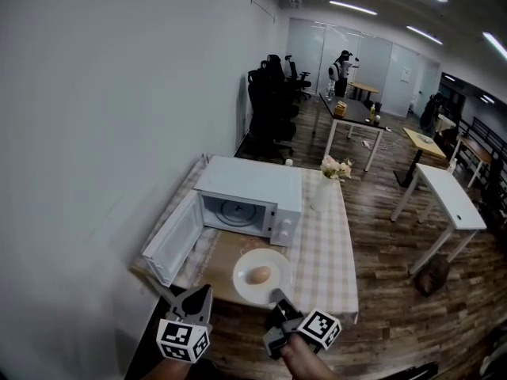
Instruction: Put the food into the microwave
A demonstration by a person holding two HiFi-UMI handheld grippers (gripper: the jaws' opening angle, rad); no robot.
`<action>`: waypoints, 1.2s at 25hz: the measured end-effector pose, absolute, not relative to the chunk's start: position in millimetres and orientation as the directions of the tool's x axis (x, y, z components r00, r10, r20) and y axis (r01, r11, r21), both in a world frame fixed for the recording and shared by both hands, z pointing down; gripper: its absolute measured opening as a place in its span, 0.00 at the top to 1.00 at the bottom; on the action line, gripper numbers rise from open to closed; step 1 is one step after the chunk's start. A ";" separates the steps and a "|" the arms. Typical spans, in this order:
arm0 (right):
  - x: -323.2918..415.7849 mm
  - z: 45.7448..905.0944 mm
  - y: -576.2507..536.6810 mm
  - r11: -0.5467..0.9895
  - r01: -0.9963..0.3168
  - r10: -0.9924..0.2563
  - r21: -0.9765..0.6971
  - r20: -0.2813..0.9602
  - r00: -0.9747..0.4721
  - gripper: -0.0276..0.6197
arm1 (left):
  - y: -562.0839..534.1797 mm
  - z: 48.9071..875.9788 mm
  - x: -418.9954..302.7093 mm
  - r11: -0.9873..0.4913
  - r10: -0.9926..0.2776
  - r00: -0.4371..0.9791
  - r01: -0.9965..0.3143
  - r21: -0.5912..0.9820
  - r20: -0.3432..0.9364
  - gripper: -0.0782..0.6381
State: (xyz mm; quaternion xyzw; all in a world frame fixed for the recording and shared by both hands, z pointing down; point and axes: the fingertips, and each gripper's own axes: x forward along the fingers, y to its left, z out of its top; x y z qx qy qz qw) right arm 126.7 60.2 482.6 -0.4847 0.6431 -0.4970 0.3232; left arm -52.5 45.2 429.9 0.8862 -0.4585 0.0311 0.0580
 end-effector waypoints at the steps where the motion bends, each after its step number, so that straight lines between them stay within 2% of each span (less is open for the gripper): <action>1: 123.5 482.2 56.8 0.033 -0.302 -0.946 -0.953 0.068 -0.318 0.93 | 41.0 429.3 -55.2 -0.576 -0.807 0.581 -0.814 0.076 0.107 0.88; 30: 56.5 485.6 -20.9 -0.027 -0.341 -0.981 -0.940 0.091 -0.172 0.93 | -58.8 441.8 -112.7 -0.697 -0.703 0.706 -0.708 0.114 0.084 0.88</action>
